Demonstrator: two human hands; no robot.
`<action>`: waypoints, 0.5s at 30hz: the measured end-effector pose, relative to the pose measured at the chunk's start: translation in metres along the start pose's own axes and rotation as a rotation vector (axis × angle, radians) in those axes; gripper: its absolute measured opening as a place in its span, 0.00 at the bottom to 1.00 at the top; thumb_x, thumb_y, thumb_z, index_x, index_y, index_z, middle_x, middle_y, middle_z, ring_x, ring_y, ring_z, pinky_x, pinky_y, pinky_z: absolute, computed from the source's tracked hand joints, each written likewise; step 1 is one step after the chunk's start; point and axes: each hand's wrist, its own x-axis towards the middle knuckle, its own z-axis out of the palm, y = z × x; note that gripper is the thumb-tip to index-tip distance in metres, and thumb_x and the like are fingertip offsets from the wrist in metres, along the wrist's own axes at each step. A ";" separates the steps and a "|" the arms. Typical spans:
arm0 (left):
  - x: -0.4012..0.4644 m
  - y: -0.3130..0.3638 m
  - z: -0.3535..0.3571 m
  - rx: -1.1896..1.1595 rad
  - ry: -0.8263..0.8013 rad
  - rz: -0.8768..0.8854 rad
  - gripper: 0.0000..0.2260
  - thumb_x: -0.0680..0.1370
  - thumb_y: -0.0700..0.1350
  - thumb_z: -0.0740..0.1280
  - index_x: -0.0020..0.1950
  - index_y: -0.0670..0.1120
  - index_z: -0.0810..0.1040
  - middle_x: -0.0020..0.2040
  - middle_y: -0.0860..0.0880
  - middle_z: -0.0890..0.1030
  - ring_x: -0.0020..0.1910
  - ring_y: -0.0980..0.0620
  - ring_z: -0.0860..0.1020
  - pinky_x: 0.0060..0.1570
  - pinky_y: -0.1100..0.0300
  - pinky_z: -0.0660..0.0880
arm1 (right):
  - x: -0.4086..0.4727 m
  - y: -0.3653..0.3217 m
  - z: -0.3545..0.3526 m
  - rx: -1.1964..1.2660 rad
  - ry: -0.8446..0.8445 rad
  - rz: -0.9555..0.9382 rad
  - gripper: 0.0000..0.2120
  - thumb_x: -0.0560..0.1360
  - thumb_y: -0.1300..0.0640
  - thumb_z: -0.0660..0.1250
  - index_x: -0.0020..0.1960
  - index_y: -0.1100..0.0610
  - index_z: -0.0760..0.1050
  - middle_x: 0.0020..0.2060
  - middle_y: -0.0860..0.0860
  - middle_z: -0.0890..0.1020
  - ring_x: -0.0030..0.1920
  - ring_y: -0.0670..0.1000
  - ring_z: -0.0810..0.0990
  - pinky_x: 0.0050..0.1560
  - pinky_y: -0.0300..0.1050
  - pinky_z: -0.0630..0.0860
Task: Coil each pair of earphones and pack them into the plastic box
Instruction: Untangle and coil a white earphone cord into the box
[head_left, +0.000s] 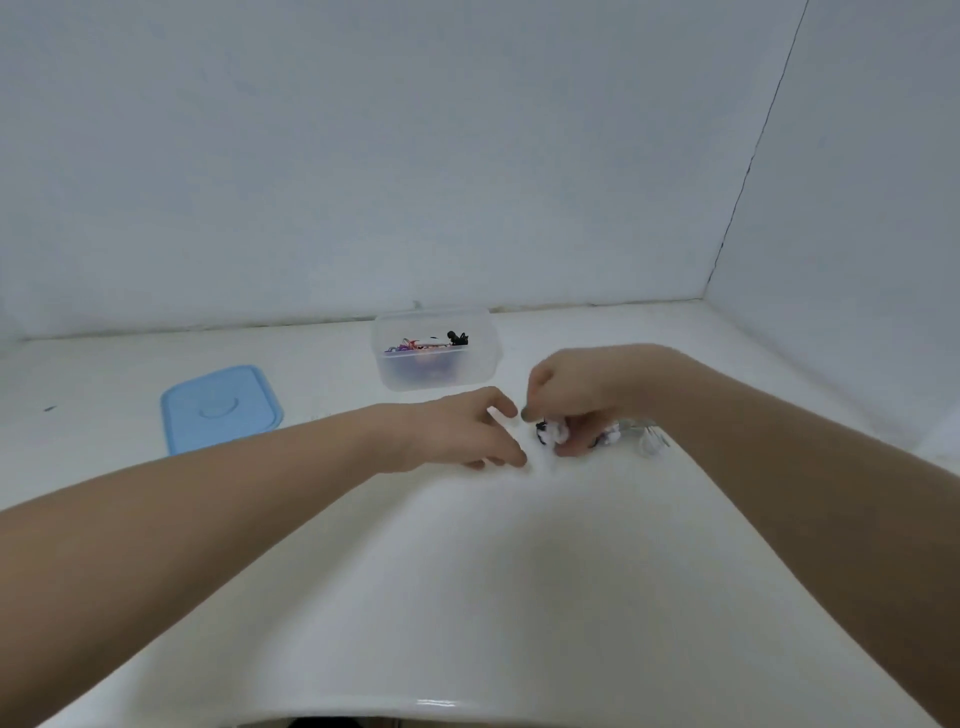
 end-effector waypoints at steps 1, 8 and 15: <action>-0.004 0.001 -0.003 -0.072 -0.023 0.009 0.24 0.76 0.44 0.74 0.69 0.51 0.70 0.60 0.49 0.83 0.59 0.54 0.81 0.63 0.57 0.78 | -0.004 -0.006 -0.003 0.096 -0.020 -0.048 0.05 0.79 0.62 0.66 0.54 0.63 0.75 0.42 0.60 0.79 0.39 0.58 0.83 0.53 0.51 0.84; -0.020 -0.015 -0.022 -0.369 0.060 0.075 0.12 0.79 0.36 0.69 0.61 0.39 0.75 0.49 0.44 0.82 0.44 0.52 0.84 0.49 0.62 0.81 | 0.000 -0.026 0.017 0.659 -0.016 -0.229 0.04 0.79 0.66 0.65 0.51 0.61 0.71 0.38 0.57 0.81 0.36 0.53 0.85 0.53 0.50 0.84; -0.029 -0.048 -0.040 -0.504 0.170 0.046 0.05 0.81 0.37 0.68 0.56 0.40 0.78 0.45 0.43 0.83 0.41 0.50 0.83 0.47 0.61 0.82 | 0.028 -0.024 0.052 0.725 0.040 -0.260 0.11 0.76 0.72 0.65 0.55 0.62 0.73 0.45 0.65 0.83 0.39 0.57 0.86 0.48 0.48 0.85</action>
